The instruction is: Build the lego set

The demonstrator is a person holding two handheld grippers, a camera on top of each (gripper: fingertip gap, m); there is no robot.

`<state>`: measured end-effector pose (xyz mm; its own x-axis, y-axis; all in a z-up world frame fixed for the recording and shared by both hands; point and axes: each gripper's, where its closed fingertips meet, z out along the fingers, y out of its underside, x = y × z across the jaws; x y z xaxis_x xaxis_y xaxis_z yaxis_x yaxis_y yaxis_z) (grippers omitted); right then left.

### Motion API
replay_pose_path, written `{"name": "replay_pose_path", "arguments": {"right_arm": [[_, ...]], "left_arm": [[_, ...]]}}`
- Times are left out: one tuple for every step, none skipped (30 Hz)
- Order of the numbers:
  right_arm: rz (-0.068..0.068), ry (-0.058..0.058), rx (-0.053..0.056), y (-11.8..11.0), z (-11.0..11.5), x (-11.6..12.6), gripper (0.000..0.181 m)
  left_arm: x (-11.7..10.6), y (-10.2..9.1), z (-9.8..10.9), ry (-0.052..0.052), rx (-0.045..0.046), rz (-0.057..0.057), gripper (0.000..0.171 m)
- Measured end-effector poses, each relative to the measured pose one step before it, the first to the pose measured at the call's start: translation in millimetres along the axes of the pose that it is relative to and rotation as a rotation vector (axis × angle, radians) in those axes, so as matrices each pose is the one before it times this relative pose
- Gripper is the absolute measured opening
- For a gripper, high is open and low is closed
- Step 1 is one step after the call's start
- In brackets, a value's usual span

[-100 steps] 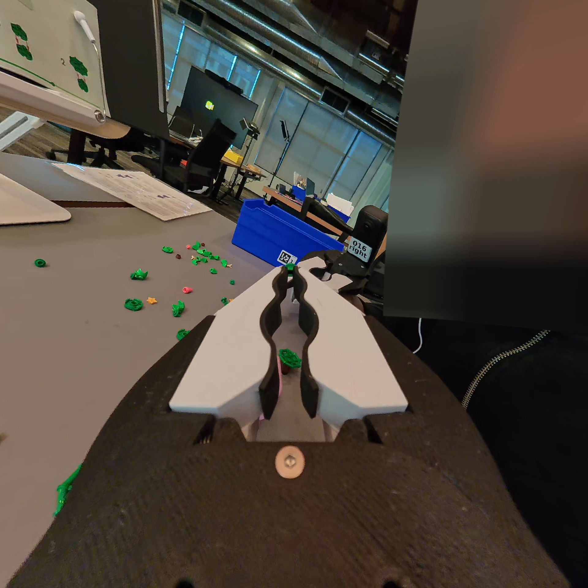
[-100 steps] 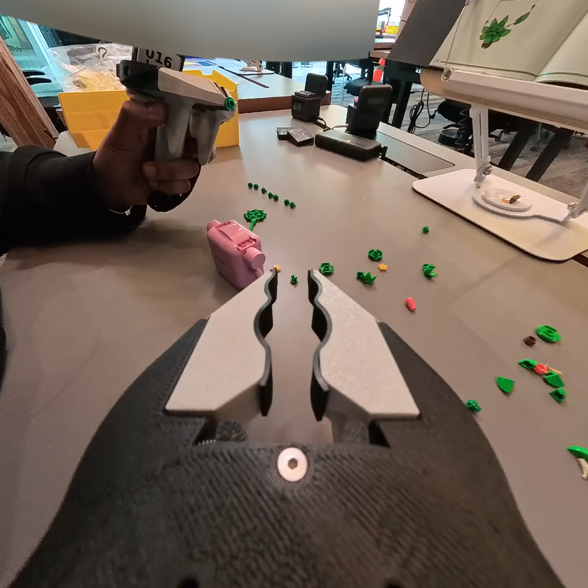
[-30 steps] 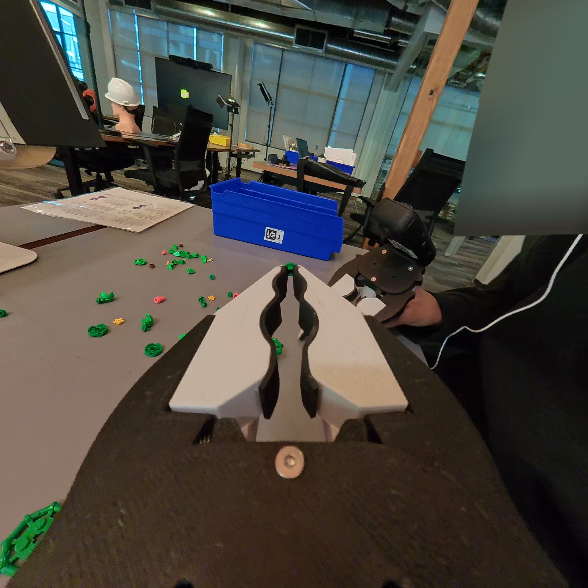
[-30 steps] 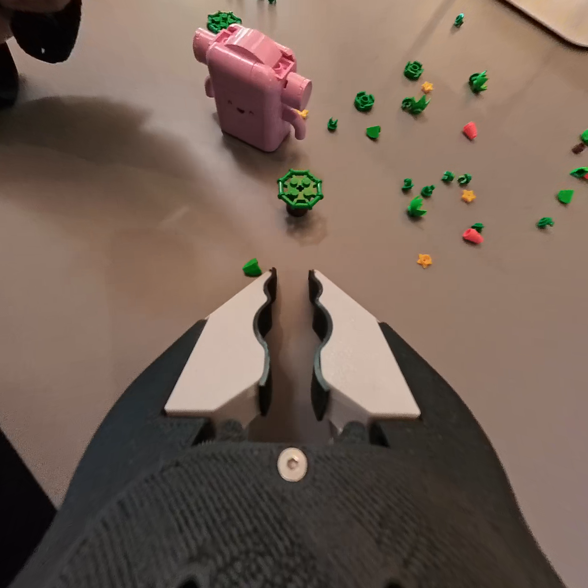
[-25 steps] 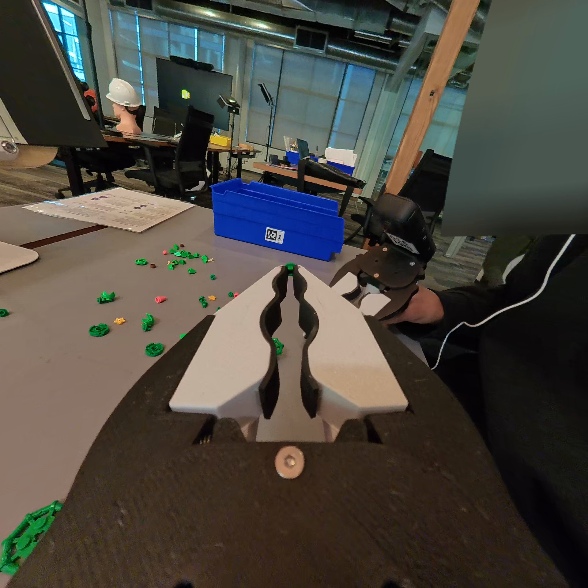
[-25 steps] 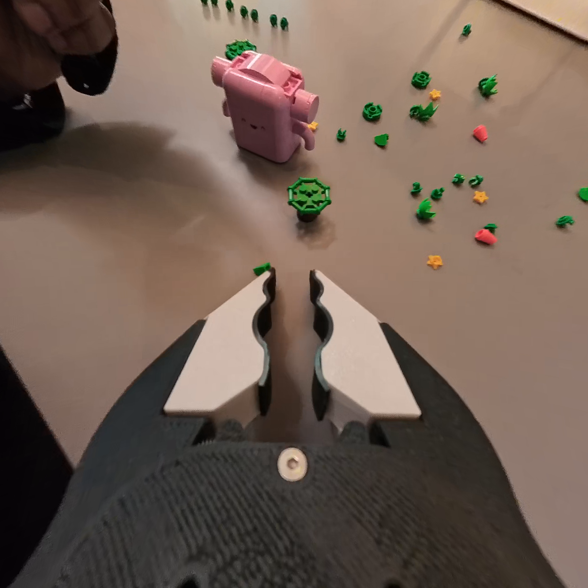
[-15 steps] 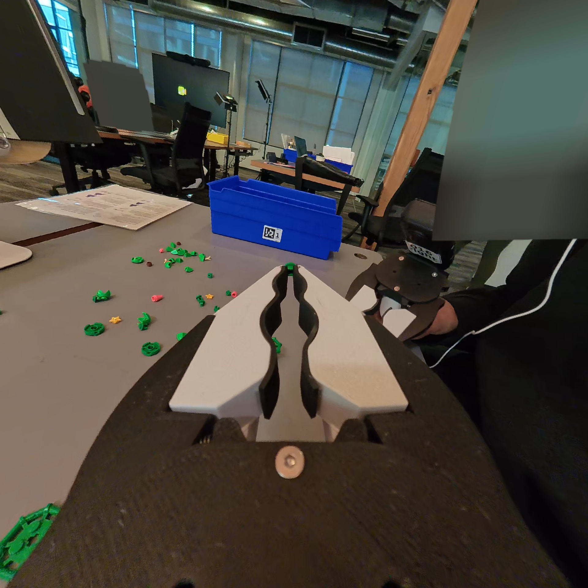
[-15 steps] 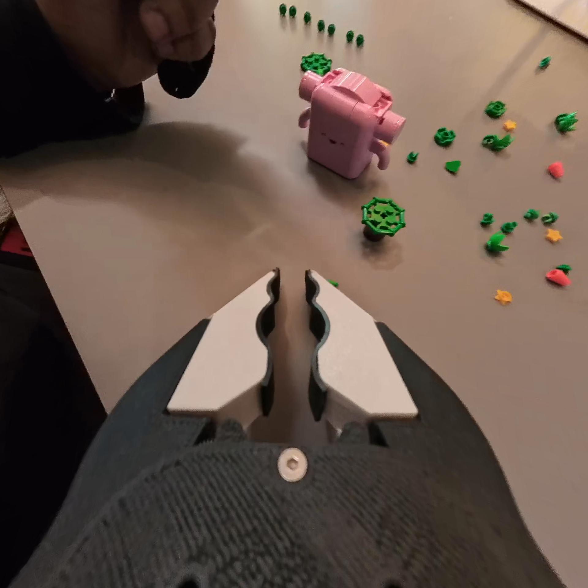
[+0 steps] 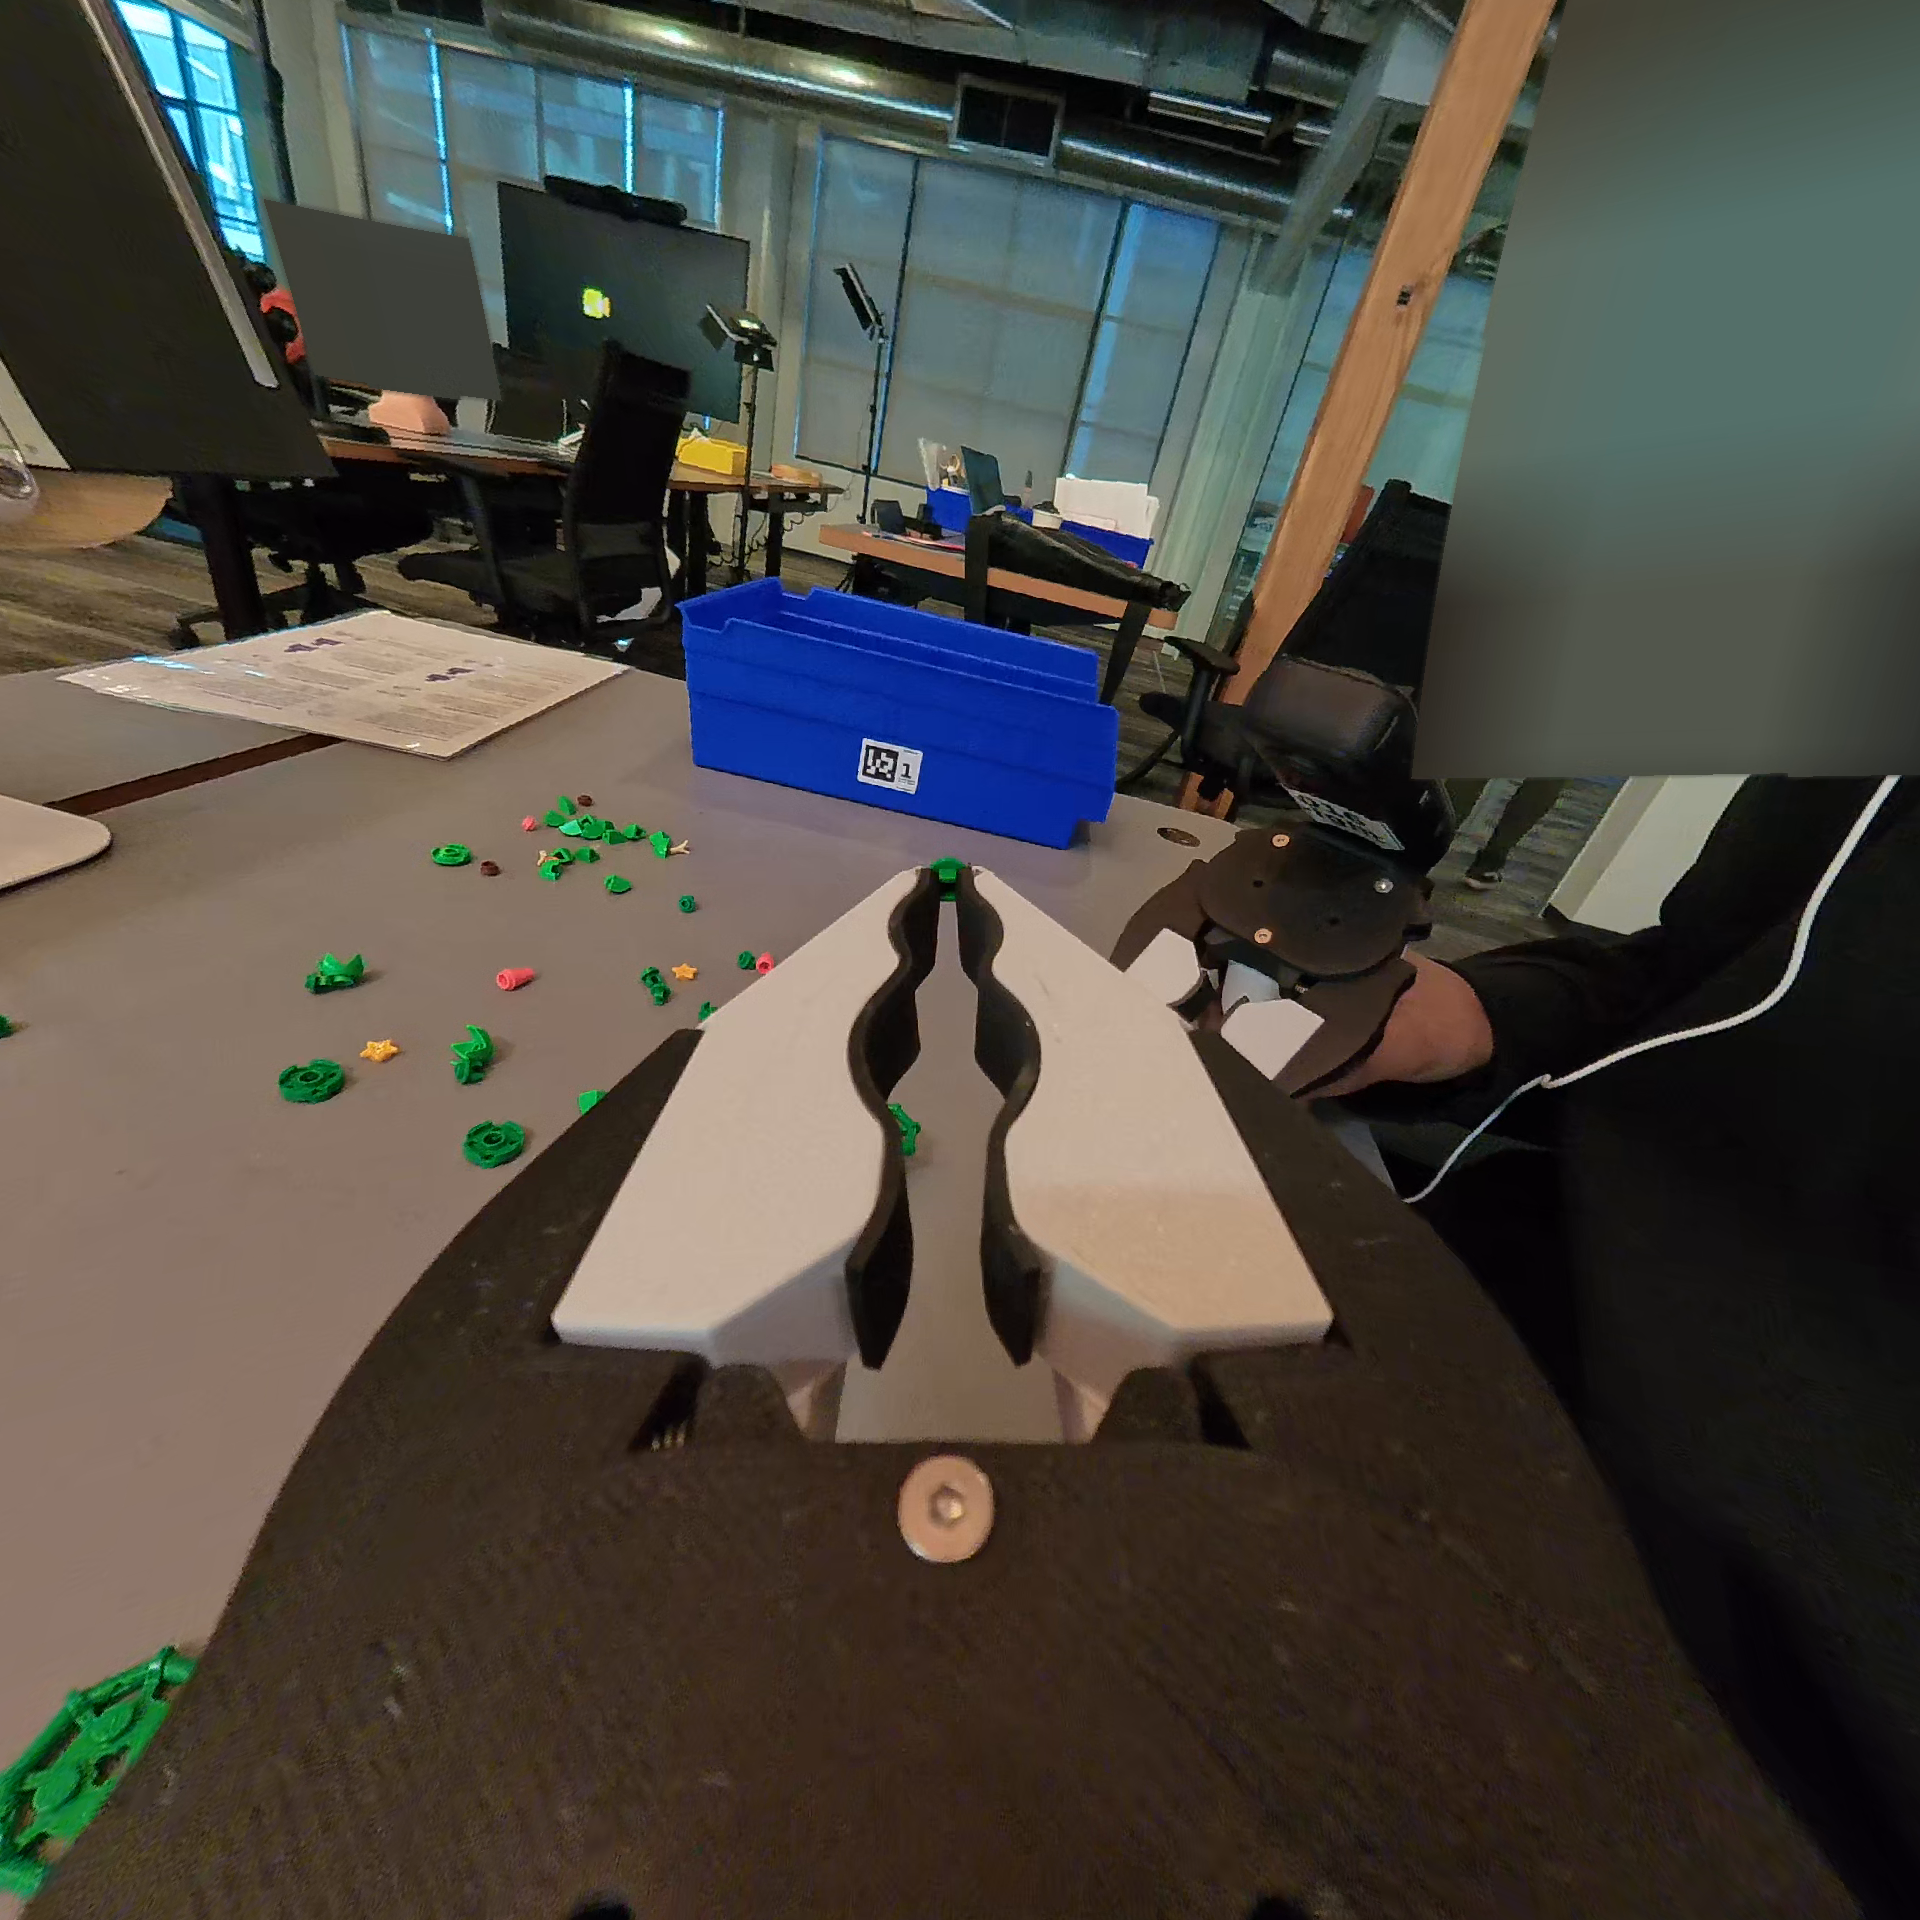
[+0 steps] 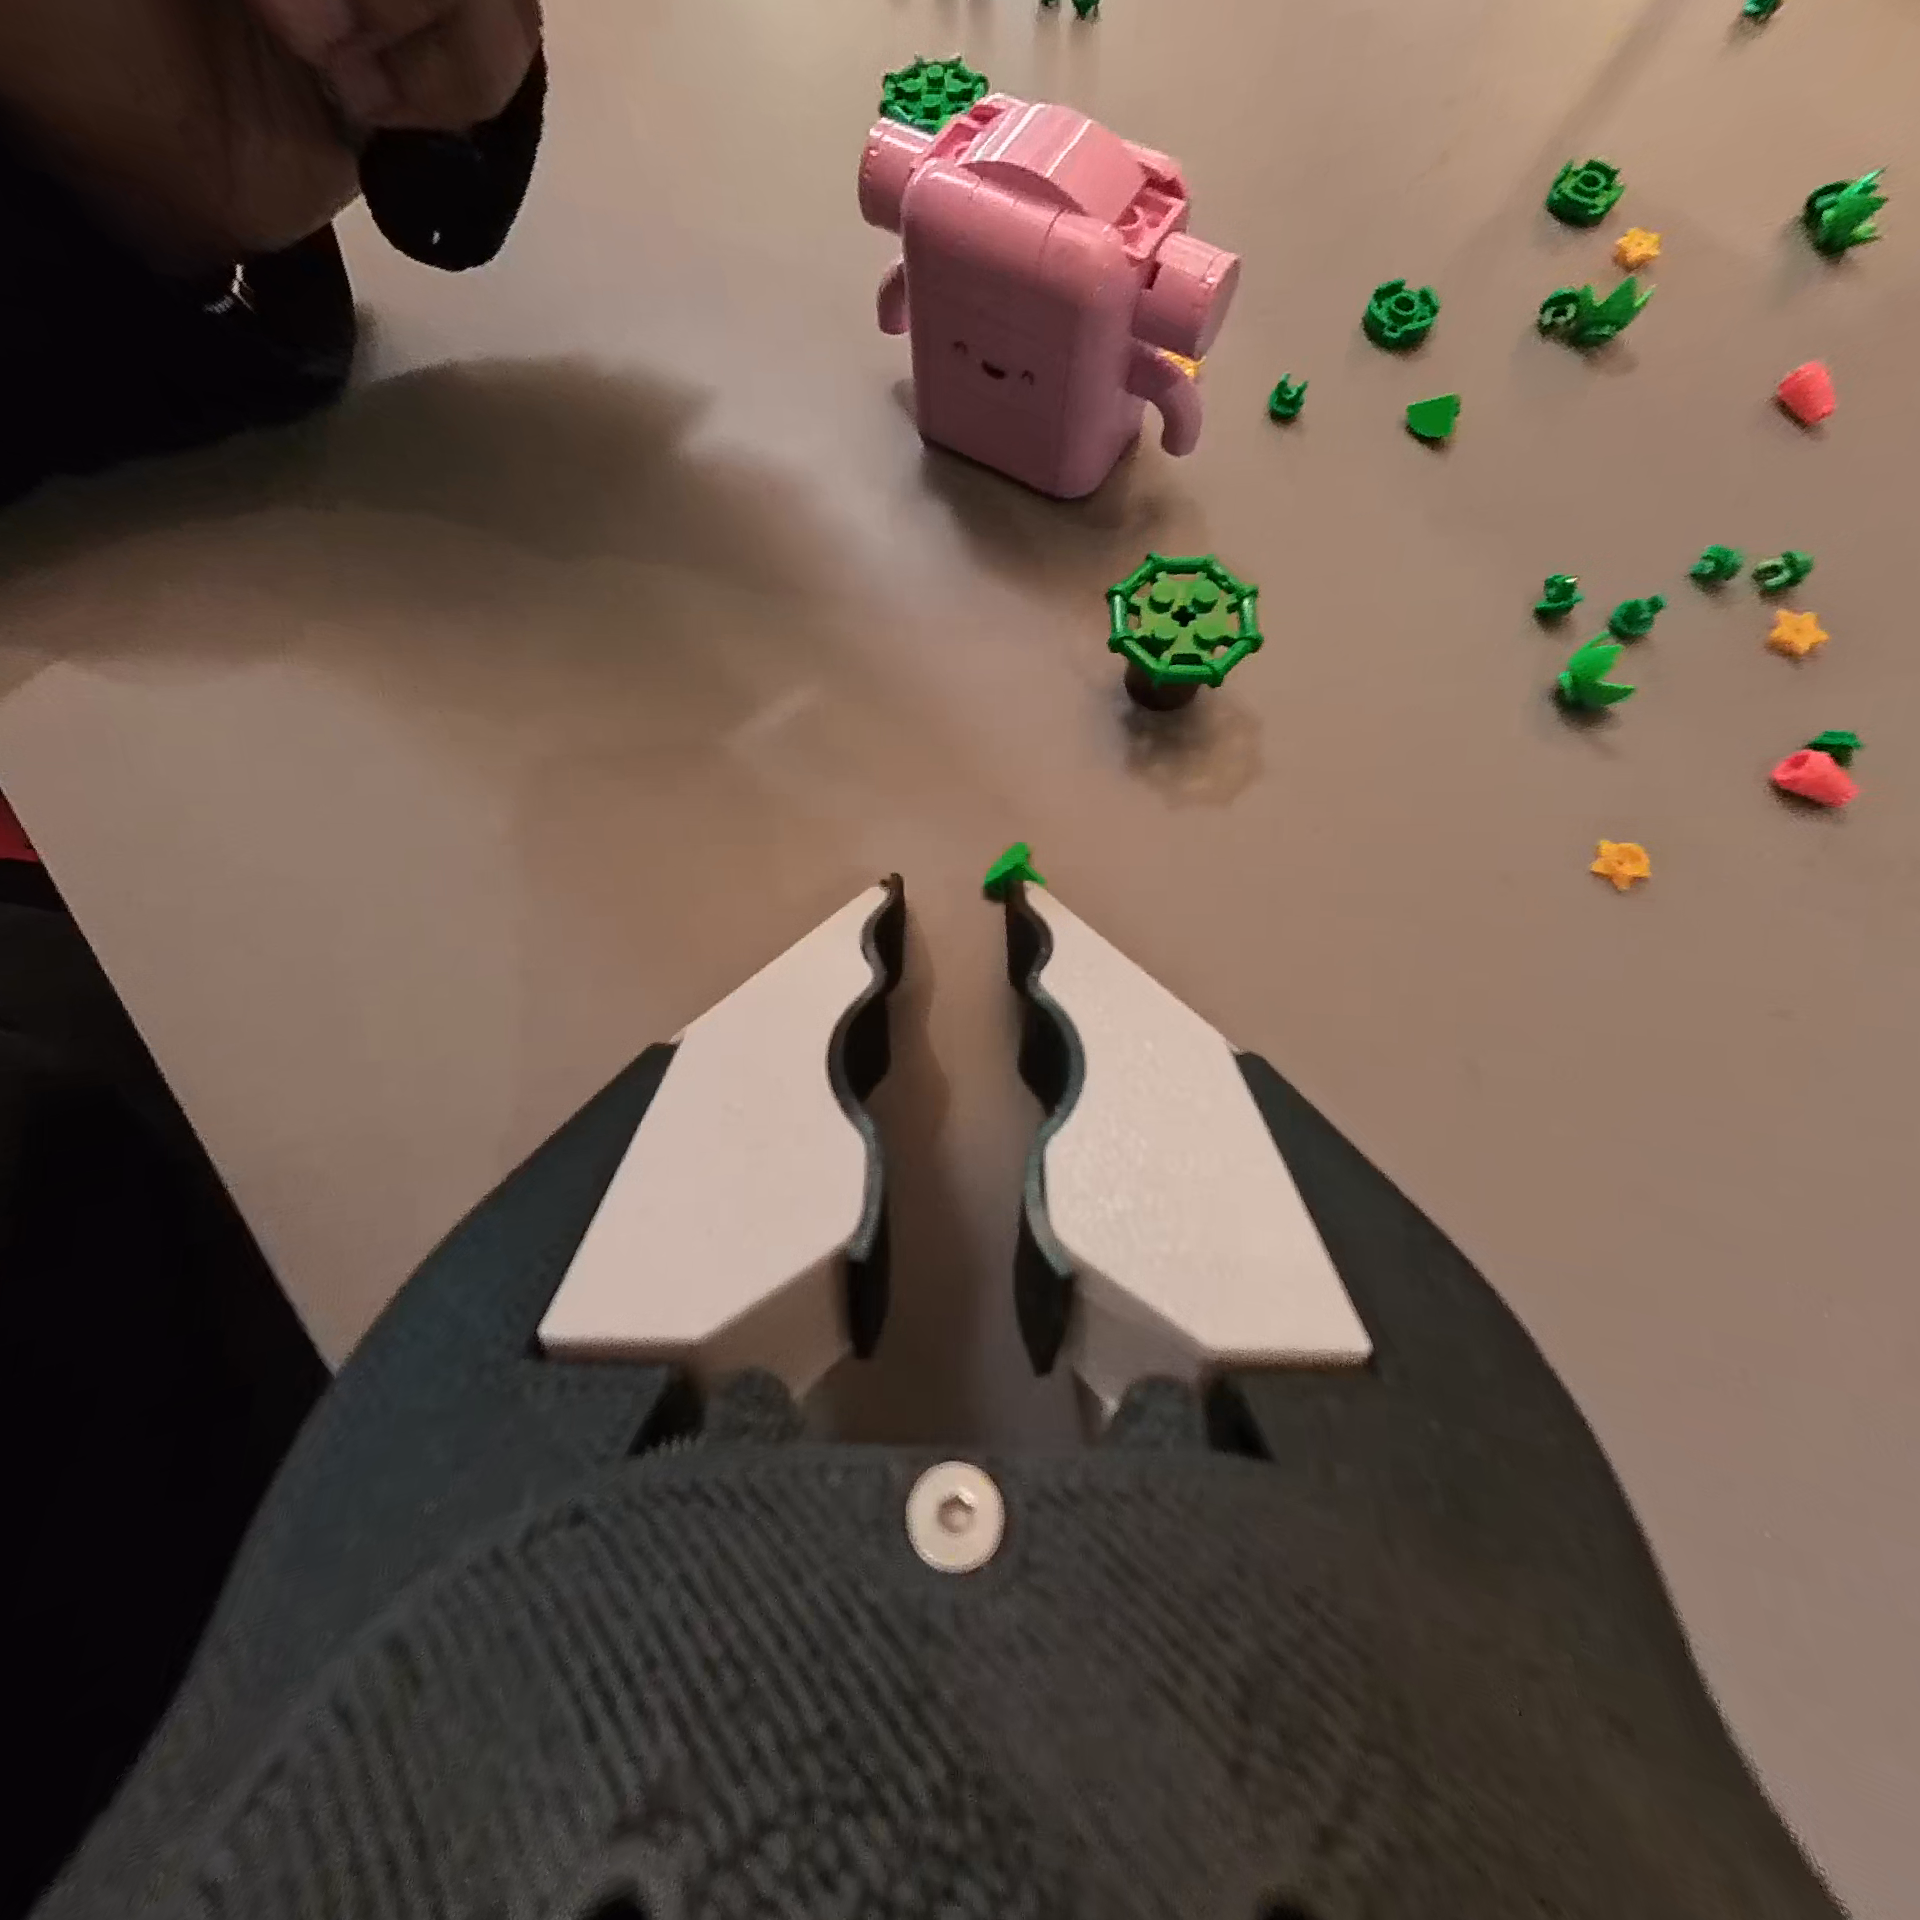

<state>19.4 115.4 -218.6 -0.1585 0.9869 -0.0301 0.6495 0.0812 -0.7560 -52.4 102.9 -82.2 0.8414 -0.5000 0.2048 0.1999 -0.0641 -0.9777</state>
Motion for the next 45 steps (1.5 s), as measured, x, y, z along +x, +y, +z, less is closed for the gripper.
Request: {"name": "replay_pose_path", "arguments": {"right_arm": [[-0.0007,0.0021,0.0009,-0.28,0.05,1.06,0.018],[-0.0001,0.0007,-0.0004,-0.01,0.18,0.75,0.018],[0.0009,0.0003,-0.0009,0.10,0.11,0.32,0.018],[0.0003,-0.0001,-0.0008,0.07,0.13,0.20,0.018],[-0.0006,0.0014,-0.0007,0.03,0.04,0.16,0.018],[-0.0018,0.0021,-0.0010,0.09,0.30,0.38,0.018],[-0.0013,0.0039,-0.0011,0.03,0.21,0.69,0.019],[-0.0012,0.0022,-0.0014,-0.11,0.39,0.68,0.019],[-0.0016,0.0010,-0.0008,-0.25,0.50,0.56,0.018],[-0.0017,0.0011,-0.0005,-0.29,0.52,0.58,0.018],[-0.0023,-0.0001,-0.0009,-0.38,0.66,0.38,0.018],[-0.0031,-0.0012,-0.0006,-0.52,0.64,0.08,0.018],[-0.0034,-0.0008,0.0001,-0.48,0.55,0.04,0.018],[-0.0034,-0.0009,0.0001,-0.56,0.63,0.05,0.018],[-0.0030,-0.0012,0.0001,-0.43,0.49,-0.15,0.018],[-0.0023,-0.0018,-0.0001,-0.27,0.31,-0.22,0.017],[-0.0008,-0.0018,-0.0001,-0.13,0.16,-0.26,0.017],[0.0008,-0.0016,-0.0001,0.03,-0.03,-0.09,0.016],[0.0012,-0.0020,-0.0001,-0.03,0.04,-0.14,0.016],[0.0012,-0.0021,-0.0002,0.05,-0.05,-0.09,0.016],[-0.0005,-0.0044,-0.0001,0.02,-0.01,-0.59,0.016],[-0.0067,-0.0088,-0.0001,-0.02,0.04,-1.16,0.016],[-0.0125,-0.0068,0.0002,0.02,-0.18,-0.72,0.016],[-0.0142,-0.0081,0.0007,0.08,-0.30,-0.31,0.016],[-0.0138,-0.0162,0.0017,0.00,-0.31,-0.57,0.018],[-0.0115,-0.0178,0.0047,-0.28,-0.89,0.09,0.019],[-0.0115,-0.0186,0.0093,-0.98,-1.29,0.54,0.019],[-0.0129,-0.0174,0.0116,-1.20,-1.45,1.00,0.019],[-0.0135,-0.0146,0.0090,-0.87,-1.46,1.45,0.019],[-0.0110,-0.0140,0.0029,0.08,-0.92,1.36,0.018],[-0.0022,-0.0088,-0.0039,0.94,-0.19,1.83,0.017],[0.0070,-0.0062,-0.0093,1.44,0.50,1.72,0.017],[0.0109,-0.0063,-0.0104,1.32,0.89,0.56,0.016],[0.0038,-0.0010,-0.0078,0.99,0.76,0.22,0.016],[-0.0035,0.0108,-0.0047,0.65,0.49,0.63,0.015],[-0.0077,0.0138,-0.0015,0.25,0.08,0.30,0.015],[-0.0081,0.0136,-0.0001,0.18,-0.16,0.07,0.014],[-0.0056,0.0152,0.0000,0.24,-0.45,0.56,0.014],[-0.0020,0.0111,0.0005,0.44,-0.58,0.59,0.014],[0.0029,0.0039,0.0013,0.25,-0.71,0.17,0.014],[0.0085,0.0046,0.0010,0.39,-0.67,0.92,0.014],[0.0107,0.0079,0.0021,0.17,-0.79,1.94,0.014],[0.0105,0.0074,0.0041,-0.18,-0.73,1.99,0.013],[0.0100,0.0017,0.0052,-0.57,-0.56,1.30,0.013],[0.0079,-0.0025,0.0031,-0.32,-0.37,0.62,0.013]], "left_arm": [[0.01,0.03,0.05,0.0008,0.00032,-0.0009,0.000],[0.03,-0.15,-0.13,0.0006,0.00085,-0.0010,0.000],[-0.14,-0.11,0.00,-0.0006,0.00066,-0.0003,0.000],[-0.06,-0.01,-0.08,-0.0005,0.00009,0.0004,0.000],[-0.10,-0.11,-0.07,-0.0008,0.00017,0.0008,0.000],[0.07,-0.04,-0.09,-0.0004,0.00051,0.0008,0.000],[0.07,-0.14,0.03,0.0005,0.00031,0.0002,0.000],[0.12,0.14,0.12,0.0007,-0.00023,-0.0002,0.000],[0.23,0.12,0.15,0.0008,-0.00059,0.0000,0.000],[0.10,0.13,0.14,0.0002,-0.00070,0.0007,0.000],[0.08,-0.01,0.08,-0.0003,-0.00037,0.0009,0.000],[0.11,0.05,-0.05,0.0001,-0.00019,0.0006,0.000],[-0.04,-0.13,-0.08,0.0000,0.00082,0.0001,0.000],[0.07,-0.26,-0.05,0.0003,0.00110,-0.0005,0.000],[-0.13,0.00,-0.08,0.0001,0.00041,-0.0007,0.000],[-0.04,-0.02,-0.05,0.0000,0.00003,-0.0006,0.000],[0.10,-0.05,0.03,0.0006,0.00037,-0.0002,0.000],[0.02,-0.17,-0.04,-0.0002,0.00055,0.0004,0.000],[0.09,0.06,-0.05,0.0000,-0.00021,0.0007,0.000],[0.12,0.12,0.14,0.0003,-0.00061,0.0005,0.000],[0.15,0.05,0.04,0.0004,-0.00018,-0.0001,0.000],[0.12,-0.03,0.10,0.0010,0.00016,-0.0005,0.000],[0.17,-0.05,-0.06,0.0006,0.00040,-0.0005,0.000],[0.00,-0.14,0.05,0.0006,0.00014,-0.0004,0.000],[0.17,-0.03,-0.07,0.0006,0.00026,-0.0004,0.000],[0.12,-0.08,0.04,0.0006,0.00056,-0.0006,0.000],[0.18,-0.05,0.02,0.0010,0.00034,-0.0006,0.000],[0.06,0.11,-0.01,0.0005,-0.00006,-0.0002,0.000],[0.03,0.09,0.10,0.0001,-0.00051,0.0002,0.000],[0.09,0.16,0.12,0.0000,-0.00092,0.0003,0.000],[-0.15,0.18,0.03,-0.0004,-0.00066,0.0002,0.000],[-0.11,0.07,-0.03,-0.0006,-0.00047,0.0002,0.000],[-0.34,0.01,-0.07,-0.0016,-0.00024,0.0004,0.000],[-0.44,0.08,-0.20,-0.0020,-0.00008,0.0003,0.000],[-0.47,0.02,-0.23,-0.0018,0.00019,0.0000,0.000],[-0.46,-0.17,-0.24,-0.0015,0.00072,-0.0005,0.000],[-0.45,-0.17,-0.25,-0.0009,0.00125,-0.0010,0.000],[-0.38,-0.15,-0.18,-0.0004,0.00105,-0.0016,0.000],[-0.12,0.02,-0.08,0.0010,0.00065,-0.0023,0.000],[0.17,0.01,0.17,0.0024,0.00020,-0.0025,0.000],[0.33,0.10,0.24,0.0026,-0.00015,-0.0019,0.000],[0.57,0.10,0.22,0.0024,-0.00028,-0.0005,0.000],[0.40,0.13,0.22,0.0013,-0.00104,0.0012,0.000],[0.42,0.13,0.21,0.0002,-0.00144,0.0023,0.000],[0.22,0.07,0.19,-0.0004,-0.00112,0.0027,0.000]]}}
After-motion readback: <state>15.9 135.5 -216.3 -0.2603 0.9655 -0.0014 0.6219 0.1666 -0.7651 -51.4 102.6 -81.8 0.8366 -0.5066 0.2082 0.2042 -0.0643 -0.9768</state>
